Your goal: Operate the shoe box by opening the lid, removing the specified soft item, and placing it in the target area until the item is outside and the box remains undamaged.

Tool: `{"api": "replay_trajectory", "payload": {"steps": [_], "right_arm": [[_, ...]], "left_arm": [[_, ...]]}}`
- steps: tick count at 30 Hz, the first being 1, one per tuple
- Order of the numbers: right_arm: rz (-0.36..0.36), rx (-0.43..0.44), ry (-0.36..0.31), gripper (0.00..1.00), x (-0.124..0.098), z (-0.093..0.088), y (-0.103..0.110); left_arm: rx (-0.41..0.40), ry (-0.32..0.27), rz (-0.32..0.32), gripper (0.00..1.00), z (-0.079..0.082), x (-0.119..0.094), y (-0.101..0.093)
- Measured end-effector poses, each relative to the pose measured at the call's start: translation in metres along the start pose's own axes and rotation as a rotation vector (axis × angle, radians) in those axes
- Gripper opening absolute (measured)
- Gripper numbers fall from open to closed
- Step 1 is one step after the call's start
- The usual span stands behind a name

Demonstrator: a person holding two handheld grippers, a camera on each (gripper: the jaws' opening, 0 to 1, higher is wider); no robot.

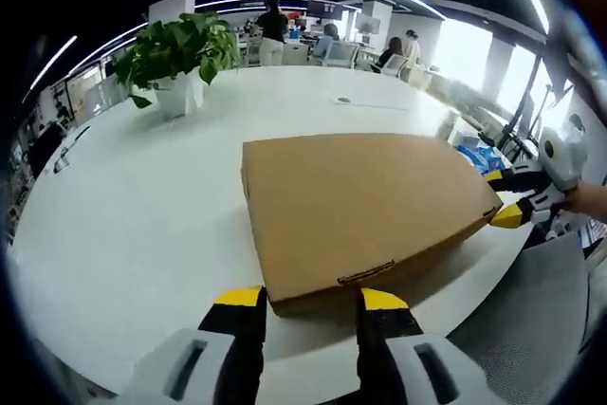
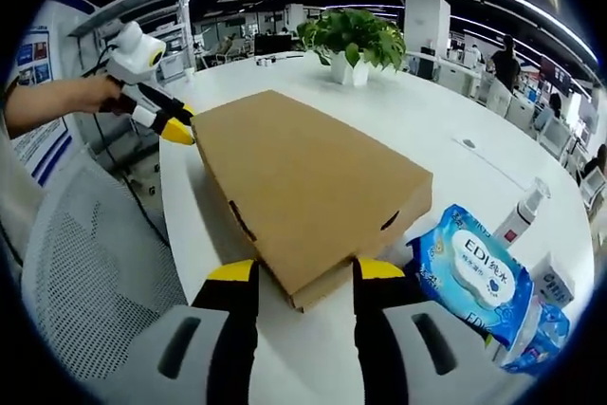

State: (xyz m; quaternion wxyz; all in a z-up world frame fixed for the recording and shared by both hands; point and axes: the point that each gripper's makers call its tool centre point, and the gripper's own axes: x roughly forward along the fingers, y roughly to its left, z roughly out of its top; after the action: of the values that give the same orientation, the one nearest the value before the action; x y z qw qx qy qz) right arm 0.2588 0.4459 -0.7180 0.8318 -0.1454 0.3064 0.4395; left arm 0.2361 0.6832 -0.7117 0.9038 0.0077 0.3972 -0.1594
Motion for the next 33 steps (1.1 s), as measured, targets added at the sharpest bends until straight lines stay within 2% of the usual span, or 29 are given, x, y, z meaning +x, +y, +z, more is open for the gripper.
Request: {"api": "replay_trajectory", "payload": {"steps": [14, 33], "right_arm": [[0.007, 0.004, 0.002, 0.36, 0.007, 0.005, -0.014], [-0.005, 0.008, 0.005, 0.36, 0.017, 0.016, -0.046]], "left_arm": [[0.011, 0.015, -0.002, 0.37, 0.009, 0.009, 0.003], [0.036, 0.033, -0.017, 0.37, 0.036, 0.034, 0.009]]}}
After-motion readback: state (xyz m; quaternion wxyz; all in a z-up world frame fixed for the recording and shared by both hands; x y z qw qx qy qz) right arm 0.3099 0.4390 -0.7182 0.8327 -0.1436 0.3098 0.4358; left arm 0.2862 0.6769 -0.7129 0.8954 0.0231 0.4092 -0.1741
